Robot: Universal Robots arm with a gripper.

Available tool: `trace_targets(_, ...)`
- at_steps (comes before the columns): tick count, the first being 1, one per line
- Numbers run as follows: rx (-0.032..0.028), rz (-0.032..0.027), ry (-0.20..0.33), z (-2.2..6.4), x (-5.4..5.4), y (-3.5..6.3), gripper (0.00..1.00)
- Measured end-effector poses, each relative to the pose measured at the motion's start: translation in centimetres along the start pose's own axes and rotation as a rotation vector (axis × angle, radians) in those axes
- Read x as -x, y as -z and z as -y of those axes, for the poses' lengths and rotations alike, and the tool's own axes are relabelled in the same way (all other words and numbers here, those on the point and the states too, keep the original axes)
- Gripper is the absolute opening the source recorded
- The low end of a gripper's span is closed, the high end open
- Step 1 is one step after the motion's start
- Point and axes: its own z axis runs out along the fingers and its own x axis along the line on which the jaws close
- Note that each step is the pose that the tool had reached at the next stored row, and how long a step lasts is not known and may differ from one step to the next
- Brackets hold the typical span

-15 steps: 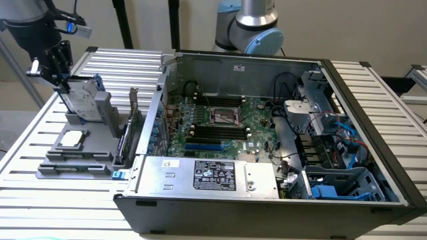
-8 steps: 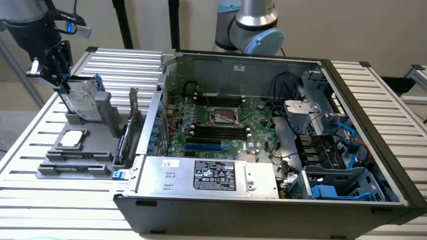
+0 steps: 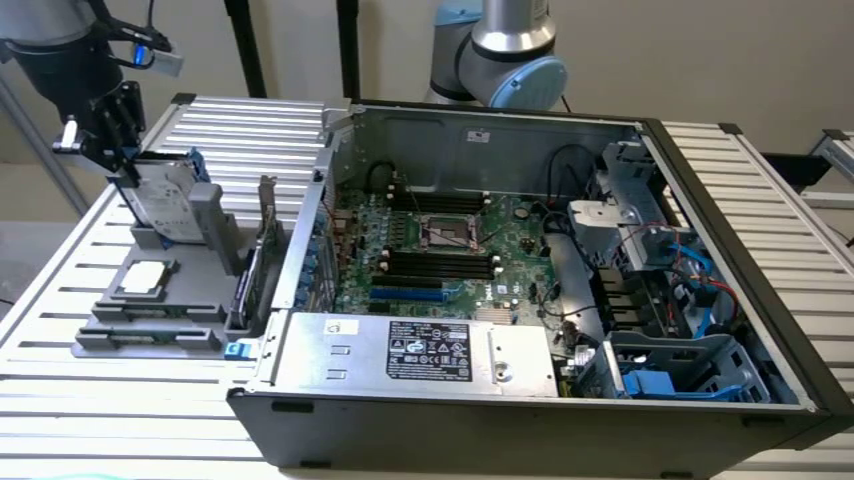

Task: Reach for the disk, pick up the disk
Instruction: 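Pick up the disk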

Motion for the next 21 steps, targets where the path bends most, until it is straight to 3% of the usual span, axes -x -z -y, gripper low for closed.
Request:
trace_targets(5, -0.0001, 0.0000, 0.000, 0.00, 0.0, 0.22, 0.33)
trace_targets(11, 0.0000, 0.0000, 0.000, -0.02, 0.1, 1.29, 0.33)
trace_targets(21, 0.0004, -0.0001, 0.000, 0.25, 0.2, 5.44, 0.33)
